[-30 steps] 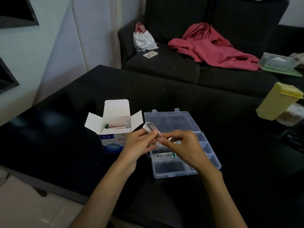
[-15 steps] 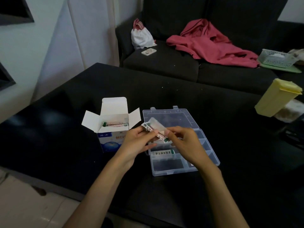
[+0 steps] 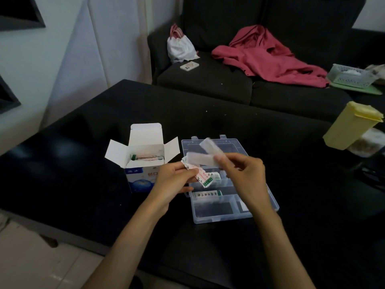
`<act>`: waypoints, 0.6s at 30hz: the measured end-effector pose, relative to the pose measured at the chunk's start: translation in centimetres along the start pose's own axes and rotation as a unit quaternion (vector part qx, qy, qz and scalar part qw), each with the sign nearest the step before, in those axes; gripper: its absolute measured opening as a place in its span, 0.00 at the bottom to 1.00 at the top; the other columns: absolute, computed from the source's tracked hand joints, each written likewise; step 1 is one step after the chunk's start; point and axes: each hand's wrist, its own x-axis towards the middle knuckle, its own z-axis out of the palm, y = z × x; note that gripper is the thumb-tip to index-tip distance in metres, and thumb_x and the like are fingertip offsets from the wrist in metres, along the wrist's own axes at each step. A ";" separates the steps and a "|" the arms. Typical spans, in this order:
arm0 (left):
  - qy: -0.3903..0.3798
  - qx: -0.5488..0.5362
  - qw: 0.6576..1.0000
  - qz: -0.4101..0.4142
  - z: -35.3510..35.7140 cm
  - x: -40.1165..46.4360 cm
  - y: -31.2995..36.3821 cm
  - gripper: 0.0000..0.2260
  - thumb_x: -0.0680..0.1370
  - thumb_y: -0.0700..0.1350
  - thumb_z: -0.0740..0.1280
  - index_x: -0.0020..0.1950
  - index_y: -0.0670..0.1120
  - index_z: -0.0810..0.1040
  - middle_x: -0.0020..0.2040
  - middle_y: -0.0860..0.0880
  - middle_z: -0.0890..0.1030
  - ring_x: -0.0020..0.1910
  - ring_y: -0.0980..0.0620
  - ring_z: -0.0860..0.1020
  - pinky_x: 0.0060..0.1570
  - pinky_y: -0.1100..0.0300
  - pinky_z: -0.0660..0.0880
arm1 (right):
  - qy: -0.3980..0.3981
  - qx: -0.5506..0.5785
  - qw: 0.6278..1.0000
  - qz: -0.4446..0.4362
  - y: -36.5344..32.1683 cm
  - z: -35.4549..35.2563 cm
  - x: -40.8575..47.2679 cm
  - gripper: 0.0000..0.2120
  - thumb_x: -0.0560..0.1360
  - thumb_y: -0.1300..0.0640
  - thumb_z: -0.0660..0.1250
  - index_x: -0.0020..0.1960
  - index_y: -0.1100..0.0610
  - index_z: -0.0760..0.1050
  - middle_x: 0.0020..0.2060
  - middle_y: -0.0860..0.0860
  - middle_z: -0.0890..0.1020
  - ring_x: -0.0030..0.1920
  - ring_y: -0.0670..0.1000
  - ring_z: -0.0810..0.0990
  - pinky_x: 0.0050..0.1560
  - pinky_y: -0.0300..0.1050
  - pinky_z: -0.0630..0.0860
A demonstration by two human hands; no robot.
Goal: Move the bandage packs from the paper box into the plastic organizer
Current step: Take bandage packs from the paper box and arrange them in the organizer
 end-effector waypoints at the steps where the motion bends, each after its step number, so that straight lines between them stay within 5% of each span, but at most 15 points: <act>1: 0.000 -0.006 1.000 0.000 0.0 0.0 0.1 0.06 0.77 0.41 0.68 0.53 0.48 0.80 0.44 0.51 0.85 0.42 0.57 0.83 0.36 0.66 0.78 | -0.003 -0.040 0.999 -0.036 0.0 0.2 -0.2 0.04 0.73 0.53 0.69 0.47 0.49 0.81 0.38 0.40 0.82 0.41 0.39 0.81 0.40 0.31 0.76; 9: -0.008 -0.053 0.998 -0.024 -0.1 -0.1 0.5 0.08 0.77 0.40 0.68 0.54 0.45 0.81 0.45 0.49 0.86 0.40 0.59 0.83 0.34 0.69 0.77 | 0.153 -0.141 0.951 -0.228 0.2 -0.5 0.0 0.10 0.72 0.54 0.68 0.52 0.57 0.81 0.44 0.43 0.80 0.42 0.40 0.80 0.43 0.32 0.78; 14: -0.027 -0.052 0.998 -0.004 0.0 -0.5 0.8 0.08 0.77 0.40 0.67 0.54 0.47 0.81 0.47 0.50 0.85 0.45 0.58 0.83 0.36 0.67 0.77 | -0.045 -0.206 0.961 -0.180 0.1 0.2 -0.3 0.11 0.69 0.50 0.70 0.50 0.52 0.83 0.45 0.45 0.84 0.45 0.42 0.81 0.45 0.43 0.81; 18: -0.034 -0.048 0.998 -0.002 0.0 -0.7 0.9 0.09 0.78 0.40 0.65 0.55 0.49 0.80 0.49 0.51 0.85 0.47 0.57 0.83 0.38 0.66 0.78 | -0.125 -0.228 0.960 -0.105 0.3 0.2 -0.2 0.11 0.71 0.53 0.72 0.53 0.49 0.82 0.51 0.44 0.82 0.49 0.42 0.79 0.48 0.41 0.79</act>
